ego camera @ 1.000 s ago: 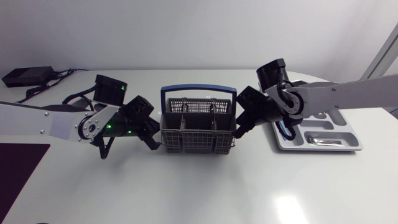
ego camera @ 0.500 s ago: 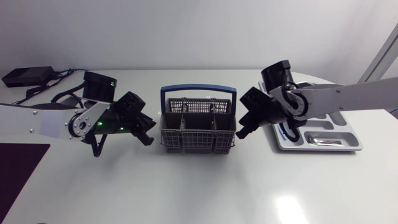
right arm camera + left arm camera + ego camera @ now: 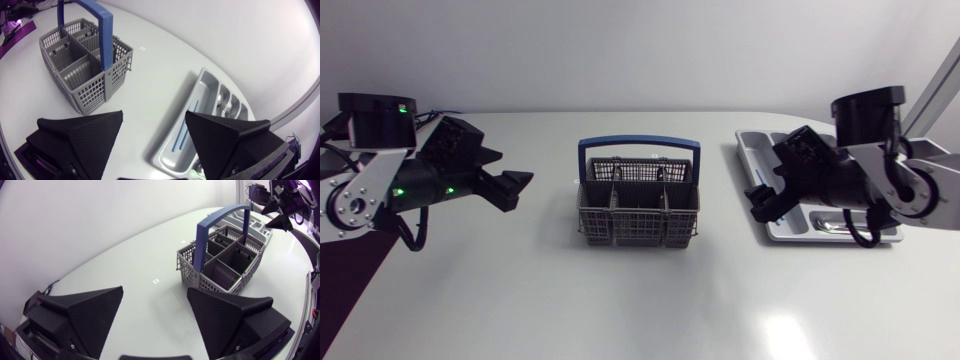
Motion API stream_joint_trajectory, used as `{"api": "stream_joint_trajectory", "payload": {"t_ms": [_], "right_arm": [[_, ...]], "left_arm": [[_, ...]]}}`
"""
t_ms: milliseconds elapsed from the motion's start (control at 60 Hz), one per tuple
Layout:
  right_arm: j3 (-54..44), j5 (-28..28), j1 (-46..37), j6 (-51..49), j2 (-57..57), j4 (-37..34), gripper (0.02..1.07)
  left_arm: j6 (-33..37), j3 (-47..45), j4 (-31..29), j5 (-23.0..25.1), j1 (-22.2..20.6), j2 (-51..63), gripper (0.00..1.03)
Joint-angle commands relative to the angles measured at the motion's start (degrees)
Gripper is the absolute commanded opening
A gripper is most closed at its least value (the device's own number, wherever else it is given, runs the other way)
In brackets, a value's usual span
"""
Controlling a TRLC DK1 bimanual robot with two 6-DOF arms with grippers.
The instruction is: Unload the cutlery basket into the drawer organizer.
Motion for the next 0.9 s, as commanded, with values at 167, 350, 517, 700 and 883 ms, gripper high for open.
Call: {"api": "stream_joint_trajectory", "payload": {"t_ms": [167,350,517,700,883], "right_arm": [[-5.0,-2.4,-7.6,-2.3,-16.8,-6.8,1.03],[-9.4,-3.7,-16.2,0.4,-24.5,-7.5,1.03],[-15.5,-4.5,-17.8,-0.1,-32.4,-5.1,1.03],[-20.1,-4.4,-18.3,1.8,-43.8,-3.9,1.03],[-25.3,-2.6,-16.4,7.4,-50.2,-1.2,1.03]], "left_arm": [[-3.4,-6.4,-2.9,0.1,2.2,-15.7,0.99],[-6.4,-10.1,-7.4,0.1,2.3,-27.8,0.99],[-9.8,-14.3,-7.9,0.1,3.8,-35.3,0.99],[-12.1,-19.4,-6.3,-0.8,6.3,-43.3,0.99],[-15.0,-24.9,-5.3,-3.8,6.3,-49.8,0.99]]}}
